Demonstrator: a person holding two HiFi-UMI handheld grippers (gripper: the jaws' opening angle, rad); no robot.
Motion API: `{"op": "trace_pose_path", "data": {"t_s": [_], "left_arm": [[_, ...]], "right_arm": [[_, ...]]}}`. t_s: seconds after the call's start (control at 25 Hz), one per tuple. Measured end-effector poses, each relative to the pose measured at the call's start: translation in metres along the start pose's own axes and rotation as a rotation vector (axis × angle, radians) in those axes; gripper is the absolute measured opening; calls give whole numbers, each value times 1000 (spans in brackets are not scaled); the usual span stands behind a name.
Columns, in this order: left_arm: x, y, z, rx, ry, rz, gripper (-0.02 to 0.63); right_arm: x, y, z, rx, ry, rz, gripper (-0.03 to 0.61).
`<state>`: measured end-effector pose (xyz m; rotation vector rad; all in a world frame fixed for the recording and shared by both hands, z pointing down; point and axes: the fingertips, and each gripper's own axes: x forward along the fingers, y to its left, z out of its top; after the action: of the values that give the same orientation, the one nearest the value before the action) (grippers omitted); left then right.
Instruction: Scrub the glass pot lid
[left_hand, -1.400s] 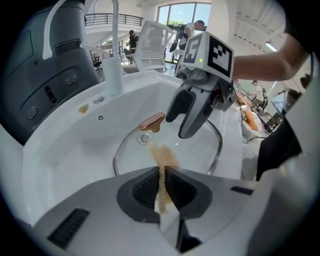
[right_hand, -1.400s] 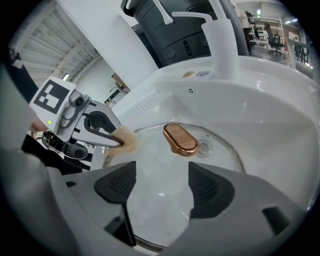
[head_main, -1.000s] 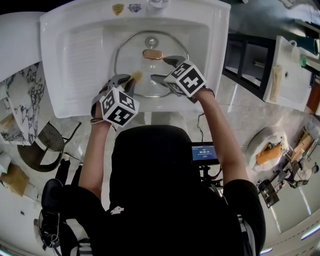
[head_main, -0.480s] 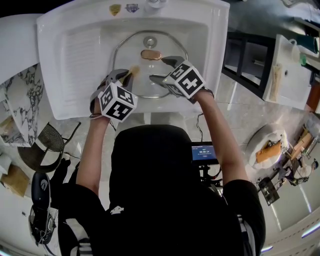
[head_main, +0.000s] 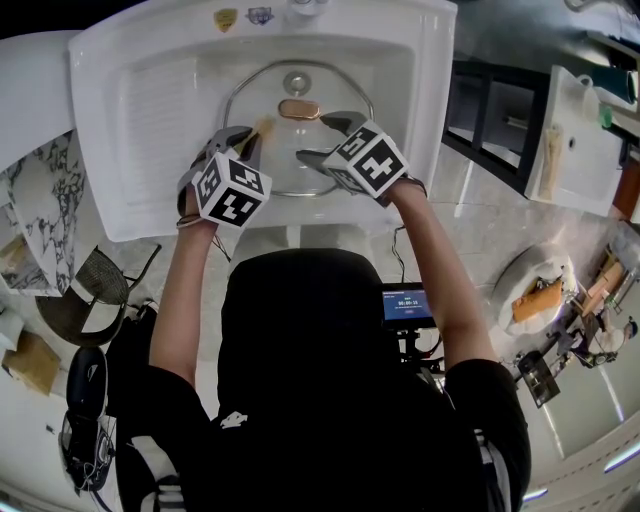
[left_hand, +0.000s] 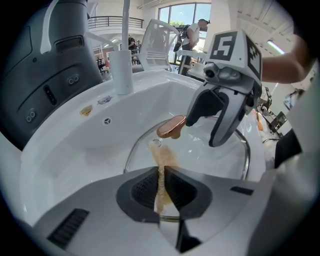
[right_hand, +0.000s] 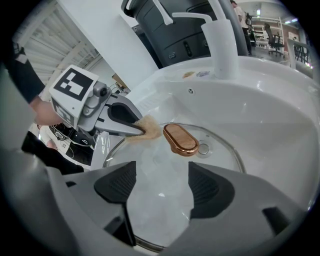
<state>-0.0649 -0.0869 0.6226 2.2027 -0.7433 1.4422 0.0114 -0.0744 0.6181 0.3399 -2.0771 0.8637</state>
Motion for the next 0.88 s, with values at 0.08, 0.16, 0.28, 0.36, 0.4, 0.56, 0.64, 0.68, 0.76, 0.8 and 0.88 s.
{"op": "trace_pose_path", "data": {"t_s": [0.08,0.16,0.28,0.36,0.4,0.56,0.64,0.68,0.76,0.8,0.88], "left_arm": [[2,3,2,0,-1,7,23],[5,7,4,-4,-2,11,23],[8,11,6,-12,-6,17,23],[11,14,7,-10,-10,26,23],[12,16,7,-8,-12,30,23],[16,23,9,-23,-20,42,23],[18,27,10,-27,-22,49,23],[19,29,11,-26,-23,52,23],[22,32,12,-29,-26,55,23],[23,34,12,-36,-27,53,23],[25,36,12,-53,-30,49,23]], "right_arm": [[-1,0,0,0,-1,1,313],[-1,-1,0,1,0,1,313],[-1,-1,0,0,0,2,313],[0,-1,-1,0,-1,2,313],[0,-1,0,0,-1,2,313],[-1,-1,0,1,2,3,313],[-1,-1,0,2,2,3,313],[-1,-1,1,2,2,3,313],[0,-1,1,1,2,3,313],[0,-1,1,1,3,3,313],[0,-1,0,0,4,3,313]]}}
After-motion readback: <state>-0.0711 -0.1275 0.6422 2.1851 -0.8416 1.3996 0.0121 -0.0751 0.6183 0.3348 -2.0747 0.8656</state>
